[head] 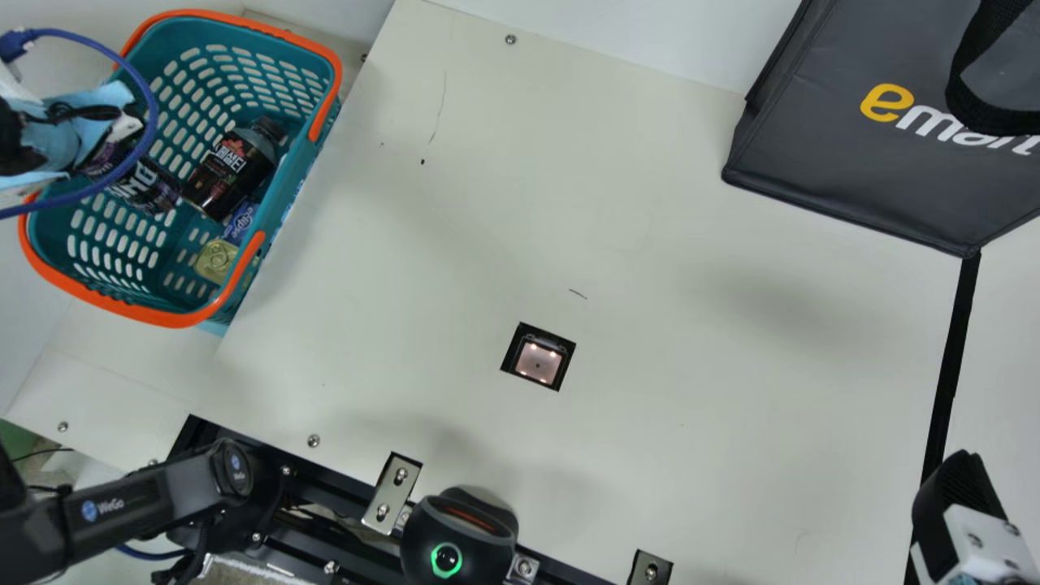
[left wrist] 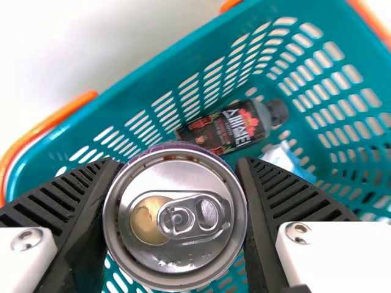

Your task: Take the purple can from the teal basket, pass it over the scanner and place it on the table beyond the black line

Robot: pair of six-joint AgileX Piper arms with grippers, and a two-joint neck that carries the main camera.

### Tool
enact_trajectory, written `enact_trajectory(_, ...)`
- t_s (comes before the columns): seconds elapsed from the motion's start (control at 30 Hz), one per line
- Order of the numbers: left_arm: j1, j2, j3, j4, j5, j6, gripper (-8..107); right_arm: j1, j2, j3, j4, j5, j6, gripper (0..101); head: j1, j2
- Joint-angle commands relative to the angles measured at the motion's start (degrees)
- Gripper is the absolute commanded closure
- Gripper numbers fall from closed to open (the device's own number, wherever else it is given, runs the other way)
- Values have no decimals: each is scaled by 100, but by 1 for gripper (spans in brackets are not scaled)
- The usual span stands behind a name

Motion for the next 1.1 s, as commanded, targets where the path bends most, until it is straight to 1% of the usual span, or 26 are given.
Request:
enact_trajectory(0.0, -12, -168, -112, -87, 150, 259, 107, 0, 0, 0, 0, 0, 0, 6, -166, 23)
enact_trajectory(0.27, -162, -795, -475, -588, 500, 1080, 107, 0, 0, 0, 0, 0, 0, 6, -166, 23)
enact_trajectory(0.53, -715, -1457, -599, -1141, 838, 1641, 107, 0, 0, 0, 0, 0, 0, 6, -166, 23)
enact_trajectory(0.73, -1451, -1870, -466, -1249, 921, 1548, 107, 0, 0, 0, 0, 0, 0, 6, -166, 23)
enact_trajectory(1.07, -3062, -2207, -258, -954, 1025, 856, 107, 0, 0, 0, 0, 0, 0, 6, -166, 23)
